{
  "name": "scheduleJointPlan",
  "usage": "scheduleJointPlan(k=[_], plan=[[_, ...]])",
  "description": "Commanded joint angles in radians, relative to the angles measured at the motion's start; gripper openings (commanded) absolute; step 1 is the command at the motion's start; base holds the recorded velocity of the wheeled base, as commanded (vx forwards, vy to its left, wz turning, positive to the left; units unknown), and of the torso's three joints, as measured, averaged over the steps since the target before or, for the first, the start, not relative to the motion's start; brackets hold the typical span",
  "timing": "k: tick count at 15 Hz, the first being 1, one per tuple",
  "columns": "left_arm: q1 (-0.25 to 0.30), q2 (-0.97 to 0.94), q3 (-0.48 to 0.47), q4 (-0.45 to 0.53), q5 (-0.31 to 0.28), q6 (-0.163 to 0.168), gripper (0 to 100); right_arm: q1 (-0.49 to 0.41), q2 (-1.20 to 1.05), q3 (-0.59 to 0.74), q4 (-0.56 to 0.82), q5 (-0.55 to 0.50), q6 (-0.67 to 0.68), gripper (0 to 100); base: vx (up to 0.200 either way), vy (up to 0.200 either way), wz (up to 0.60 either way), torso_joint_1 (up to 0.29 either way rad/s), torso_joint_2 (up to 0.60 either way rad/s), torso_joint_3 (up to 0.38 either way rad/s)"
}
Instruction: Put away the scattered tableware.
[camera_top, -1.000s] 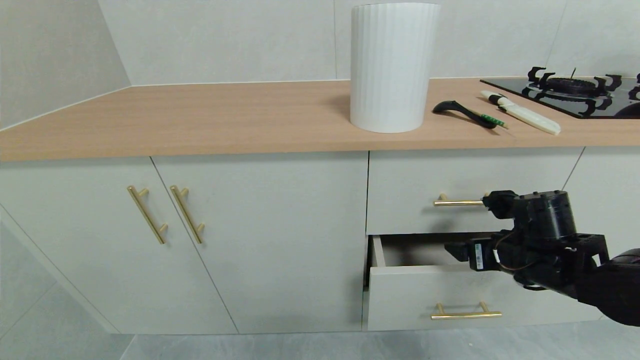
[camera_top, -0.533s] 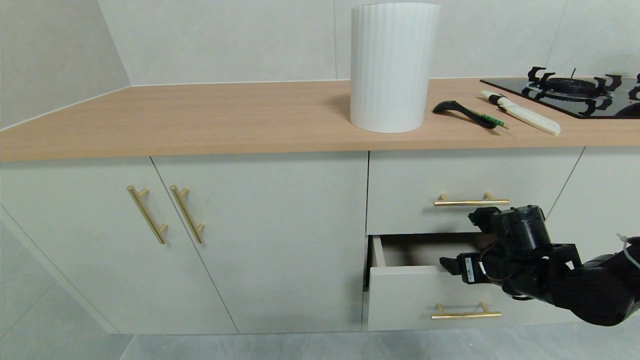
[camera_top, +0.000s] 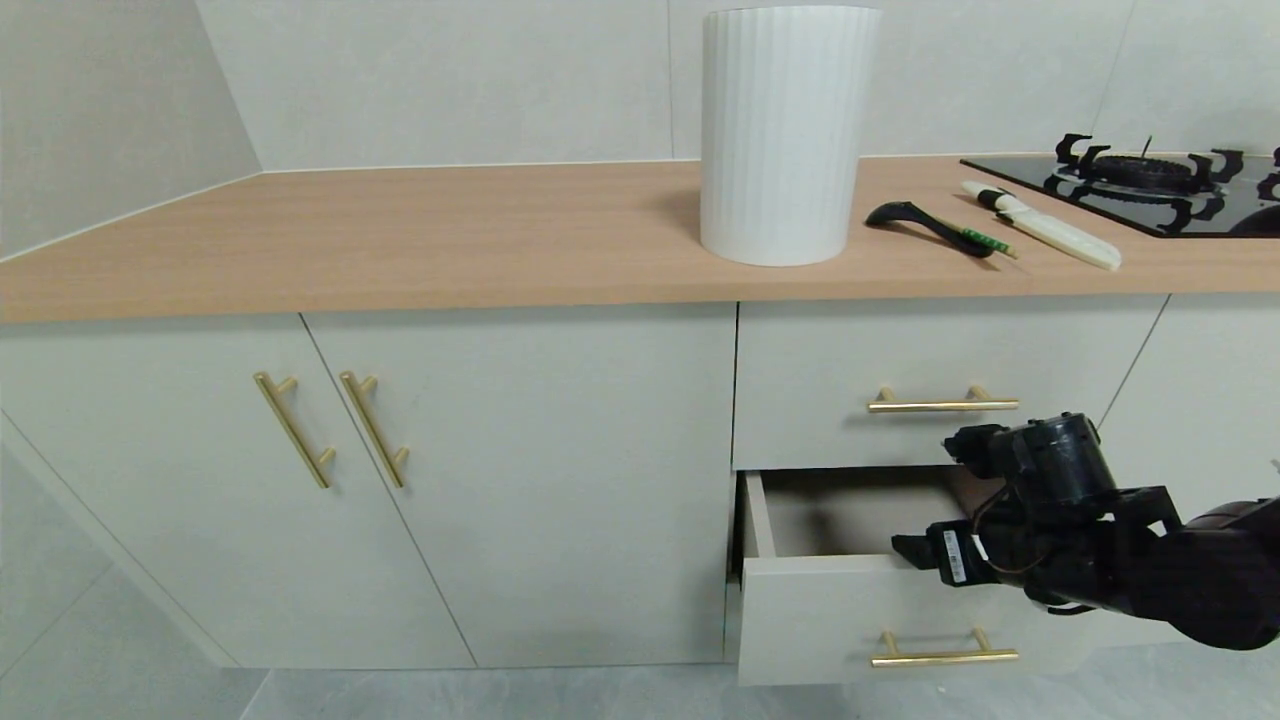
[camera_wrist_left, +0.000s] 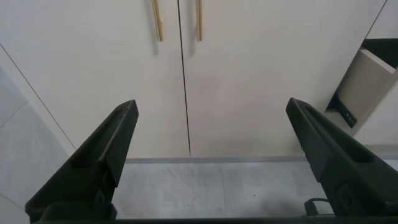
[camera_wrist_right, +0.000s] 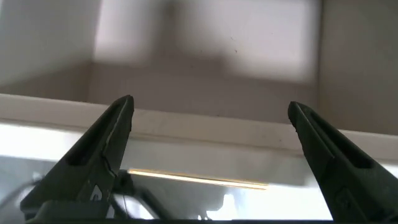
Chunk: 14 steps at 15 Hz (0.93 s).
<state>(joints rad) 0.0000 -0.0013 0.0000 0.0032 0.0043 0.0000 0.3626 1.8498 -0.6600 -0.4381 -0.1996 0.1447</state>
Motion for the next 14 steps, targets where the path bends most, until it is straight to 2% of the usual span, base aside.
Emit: scheduleJointPlan(k=[1, 3, 6, 7, 14], plan=[[0.0, 0.001, 0.0, 0.0, 0.0, 0.0, 100, 0.012, -0.04, -0.004, 0.021, 0.0, 0.0, 100, 0.0, 0.0, 0.0, 0.0, 0.0, 0.0], [0.0, 0.001, 0.0, 0.0, 0.0, 0.0, 100, 0.029, -0.063, -0.01, 0.085, 0.002, -0.002, 100, 0.0, 0.0, 0.0, 0.0, 0.0, 0.0], [0.0, 0.001, 0.0, 0.0, 0.0, 0.0, 100, 0.052, -0.119, -0.03, 0.252, 0.035, -0.016, 100, 0.0, 0.0, 0.0, 0.0, 0.0, 0.0], [0.0, 0.001, 0.0, 0.0, 0.0, 0.0, 100, 0.064, -0.152, -0.047, 0.352, 0.057, -0.027, 100, 0.0, 0.0, 0.0, 0.0, 0.0, 0.0], [0.0, 0.001, 0.0, 0.0, 0.0, 0.0, 100, 0.105, -0.207, -0.05, 0.648, 0.065, -0.175, 100, 0.0, 0.0, 0.0, 0.0, 0.0, 0.0]])
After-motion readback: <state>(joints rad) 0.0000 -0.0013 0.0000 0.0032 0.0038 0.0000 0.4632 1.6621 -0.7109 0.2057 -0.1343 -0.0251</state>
